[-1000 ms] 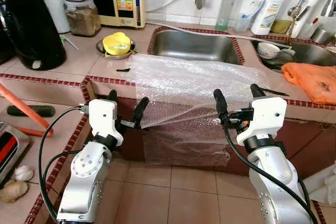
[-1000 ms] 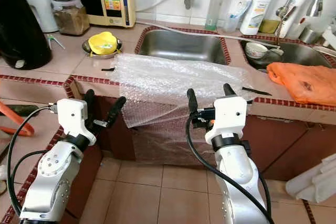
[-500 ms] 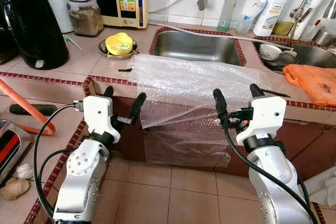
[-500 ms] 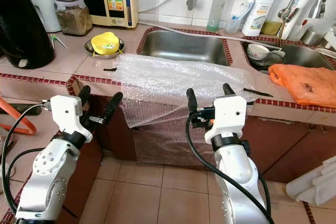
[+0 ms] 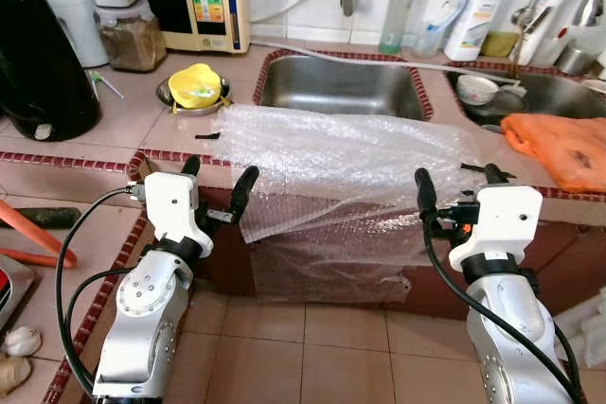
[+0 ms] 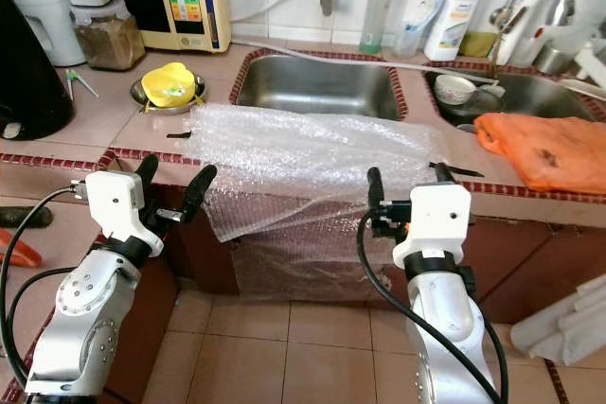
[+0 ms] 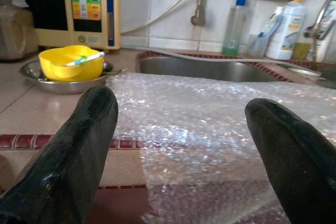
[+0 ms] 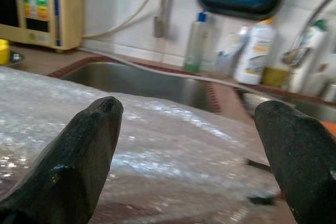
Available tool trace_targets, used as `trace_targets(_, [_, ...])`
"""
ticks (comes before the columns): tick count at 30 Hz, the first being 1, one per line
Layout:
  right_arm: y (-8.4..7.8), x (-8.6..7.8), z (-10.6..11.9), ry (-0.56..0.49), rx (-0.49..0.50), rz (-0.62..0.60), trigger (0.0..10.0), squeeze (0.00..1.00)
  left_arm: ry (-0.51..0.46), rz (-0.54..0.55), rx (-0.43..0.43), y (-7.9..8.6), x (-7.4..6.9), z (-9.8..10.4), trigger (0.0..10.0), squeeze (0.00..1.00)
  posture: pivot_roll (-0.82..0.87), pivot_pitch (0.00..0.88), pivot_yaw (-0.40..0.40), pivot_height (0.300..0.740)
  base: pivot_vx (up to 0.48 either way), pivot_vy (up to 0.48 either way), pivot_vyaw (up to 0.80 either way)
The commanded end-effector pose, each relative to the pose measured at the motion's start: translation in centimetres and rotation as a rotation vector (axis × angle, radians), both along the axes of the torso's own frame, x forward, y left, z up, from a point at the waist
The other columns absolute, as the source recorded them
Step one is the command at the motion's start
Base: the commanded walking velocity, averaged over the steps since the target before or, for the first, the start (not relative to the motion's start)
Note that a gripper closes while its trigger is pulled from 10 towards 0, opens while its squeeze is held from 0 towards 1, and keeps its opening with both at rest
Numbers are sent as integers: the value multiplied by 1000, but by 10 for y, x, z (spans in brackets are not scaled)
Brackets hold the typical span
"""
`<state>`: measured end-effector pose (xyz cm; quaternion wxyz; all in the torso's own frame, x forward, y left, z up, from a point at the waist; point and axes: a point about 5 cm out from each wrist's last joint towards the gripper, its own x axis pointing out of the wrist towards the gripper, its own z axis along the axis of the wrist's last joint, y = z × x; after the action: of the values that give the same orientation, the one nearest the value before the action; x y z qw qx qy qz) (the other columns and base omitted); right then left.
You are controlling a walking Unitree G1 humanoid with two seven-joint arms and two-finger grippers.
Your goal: Kitchen organization
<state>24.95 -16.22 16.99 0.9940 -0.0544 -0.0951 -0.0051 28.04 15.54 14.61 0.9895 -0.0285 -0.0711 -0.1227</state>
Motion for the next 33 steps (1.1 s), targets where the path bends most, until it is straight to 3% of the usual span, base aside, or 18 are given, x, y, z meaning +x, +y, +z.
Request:
trace_targets(1, [-3,0,-3,11,4,-5,10000,0,0,6,7,1,0,1,10000,0,-41,7,-15,740,322,0,0])
trace_targets(10, [4,-2,-1,-4,13,41,10000,0,1,6,8,-1,-1,1,10000,0,-42,10,-15,740,319,0,0])
trace_targets(17, [2,-2,0,-9,6,40,10000,0,-2,76,34,7,0,1,10000,0,-42,10,-16,740,301,0,0])
trace_targets(33, [4,-2,-1,-8,-2,50,10000,0,-2,61,37,6,1,1,10000,0,-42,14,-14,740,311,0,0])
